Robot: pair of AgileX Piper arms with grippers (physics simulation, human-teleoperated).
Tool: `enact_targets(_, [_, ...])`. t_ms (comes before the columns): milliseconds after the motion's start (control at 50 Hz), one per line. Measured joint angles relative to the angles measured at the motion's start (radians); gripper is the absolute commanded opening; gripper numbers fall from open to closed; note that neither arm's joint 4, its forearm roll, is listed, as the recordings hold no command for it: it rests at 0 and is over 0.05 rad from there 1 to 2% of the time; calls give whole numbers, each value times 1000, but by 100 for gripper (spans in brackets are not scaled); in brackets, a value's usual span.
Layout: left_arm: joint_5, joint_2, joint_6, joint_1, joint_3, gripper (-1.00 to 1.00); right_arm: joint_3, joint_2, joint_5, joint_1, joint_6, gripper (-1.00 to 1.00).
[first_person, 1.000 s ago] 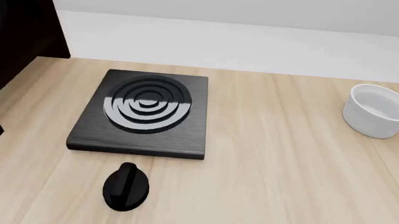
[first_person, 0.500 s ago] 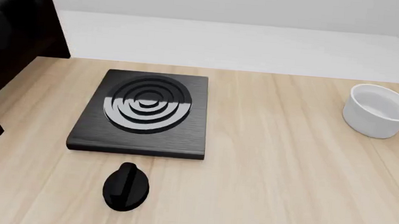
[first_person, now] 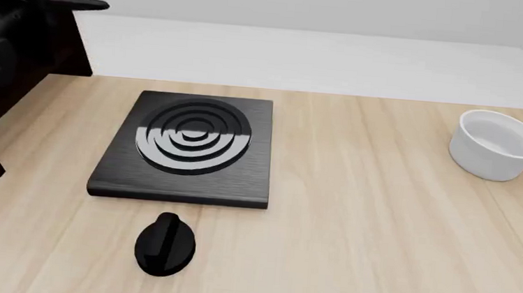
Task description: Put the frying pan on the cabinet shelf.
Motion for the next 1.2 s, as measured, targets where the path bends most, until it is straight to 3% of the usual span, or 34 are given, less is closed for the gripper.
enact_targets(180, [-22,10,3,0,11,-100,4,-2,2,0,-2,100])
enact_targets(200, [-23,10,3,0,11,100,4,-2,1,0,-2,100])
enact_targets(780, [-18,-13,26,33,16,100,25,8,-13,11,2,100])
enact_targets(1200, [-54,-90,64,16,97,100,34,1,-13,7,6,100])
